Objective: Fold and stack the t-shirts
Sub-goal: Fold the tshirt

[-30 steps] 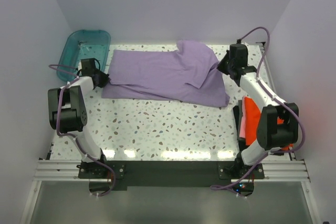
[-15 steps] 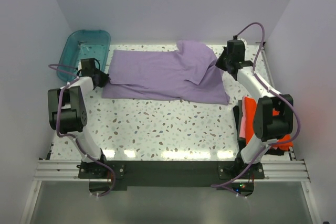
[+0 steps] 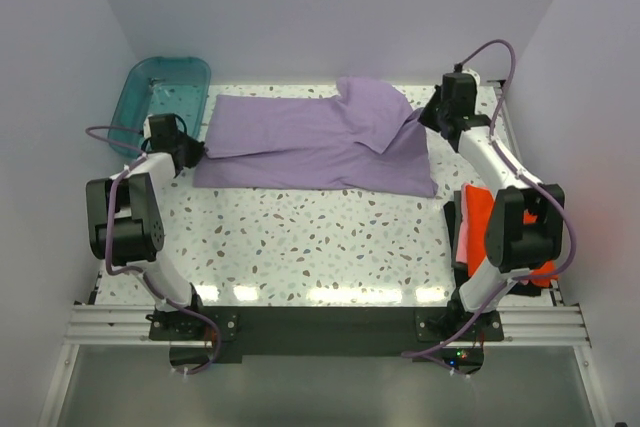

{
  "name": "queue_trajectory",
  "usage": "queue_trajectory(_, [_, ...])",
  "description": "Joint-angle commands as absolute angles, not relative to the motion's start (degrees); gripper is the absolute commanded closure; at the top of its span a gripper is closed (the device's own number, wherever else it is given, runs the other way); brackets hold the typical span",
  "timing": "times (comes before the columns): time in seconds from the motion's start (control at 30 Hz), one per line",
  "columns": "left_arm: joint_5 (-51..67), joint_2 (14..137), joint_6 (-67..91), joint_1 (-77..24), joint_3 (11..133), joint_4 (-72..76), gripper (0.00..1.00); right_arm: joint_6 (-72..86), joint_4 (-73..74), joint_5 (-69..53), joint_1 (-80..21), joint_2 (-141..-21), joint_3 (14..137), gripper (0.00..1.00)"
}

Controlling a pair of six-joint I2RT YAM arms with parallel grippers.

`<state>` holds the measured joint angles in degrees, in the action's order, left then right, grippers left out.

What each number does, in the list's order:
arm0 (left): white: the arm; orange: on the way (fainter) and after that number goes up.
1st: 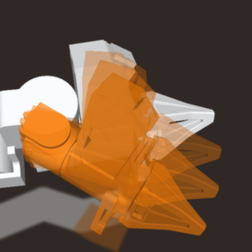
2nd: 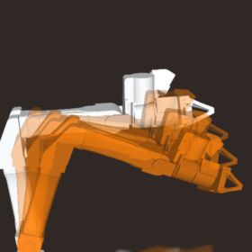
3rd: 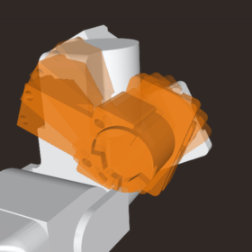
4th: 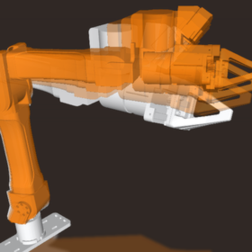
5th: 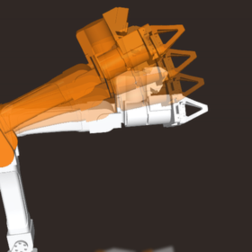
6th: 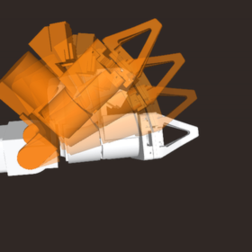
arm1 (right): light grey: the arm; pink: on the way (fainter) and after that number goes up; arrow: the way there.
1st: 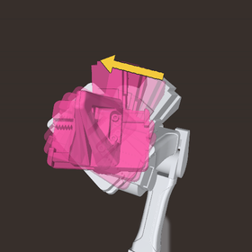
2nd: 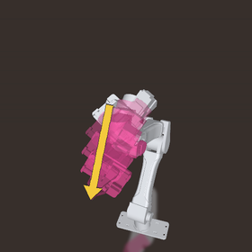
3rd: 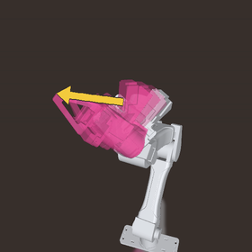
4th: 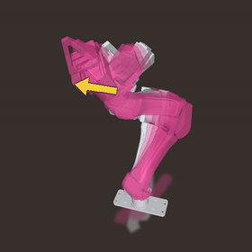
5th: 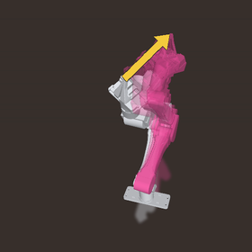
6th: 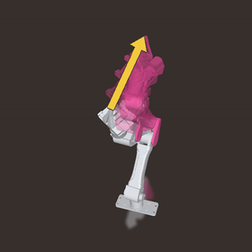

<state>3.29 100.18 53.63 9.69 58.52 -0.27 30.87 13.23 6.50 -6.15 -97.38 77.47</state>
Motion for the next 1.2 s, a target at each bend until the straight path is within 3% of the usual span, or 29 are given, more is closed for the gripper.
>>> queue_trajectory(0.0, [3.9, 98.3, 54.1, 10.5, 57.8, 3.0, 0.90, 30.9, 10.1, 6.5, -5.2, -94.0, 78.0, 1.00])
queue_trajectory(0.27, [6.8, 102.1, 53.7, 10.6, 59.4, 4.8, 0.87, 30.8, 11.3, 3.3, -5.0, -100.0, 82.4, 1.00])
queue_trajectory(0.3, [7.2, 102.7, 53.7, 10.7, 59.8, 5.1, 0.84, 30.8, 11.6, 2.9, -5.1, -101.0, 83.0, 1.00])
queue_trajectory(0.33, [7.6, 103.0, 53.5, 10.6, 60.1, 5.4, 0.74, 30.7, 12.0, 2.3, -5.0, -102.0, 84.3, 1.00])
queue_trajectory(0.37, [8.3, 103.9, 53.0, 10.6, 60.5, 5.9, 0.65, 30.5, 12.3, 1.2, -5.0, -104.4, 85.2, 0.82])
queue_trajectory(0.43, [8.9, 104.0, 52.4, 10.6, 61.2, 6.0, 0.49, 30.1, 14.4, 0.4, -5.0, -106.7, 88.7, 0.58])
queue_trajectory(0.5, [8.0, 102.1, 51.6, 10.7, 60.9, 5.8, 0.41, 29.4, 17.1, 0.1, -5.0, -109.2, 91.2, 0.31])
queue_trajectory(0.6, [3.4, 97.1, 50.5, 10.4, 59.8, 1.2, 0.35, 29.4, 20.9, 1.2, -5.0, -109.3, 94.4, 0.20])
queue_trajectory(0.73, [-15.2, 86.8, 55.1, 8.5, 55.7, -14.6, 0.32, 31.3, 24.4, 3.5, -5.1, -103.6, 88.7, 0.22])
queue_trajectory(0.83, [-20.0, 82.2, 57.6, 5.6, 49.3, -17.0, 0.33, 35.1, 23.9, 5.5, -5.4, -95.2, 77.5, 0.27])
queue_trajectory(0.97, [-18.5, 80.1, 58.8, 4.2, 41.8, -12.8, 0.35, 39.8, 22.2, 7.6, -7.2, -86.1, 64.9, 0.34])
queue_trajectory(1.17, [-15.6, 84.3, 60.7, 3.6, 38.6, -7.8, 0.38, 42.4, 21.0, 9.9, -8.5, -78.4, 52.2, 0.35])
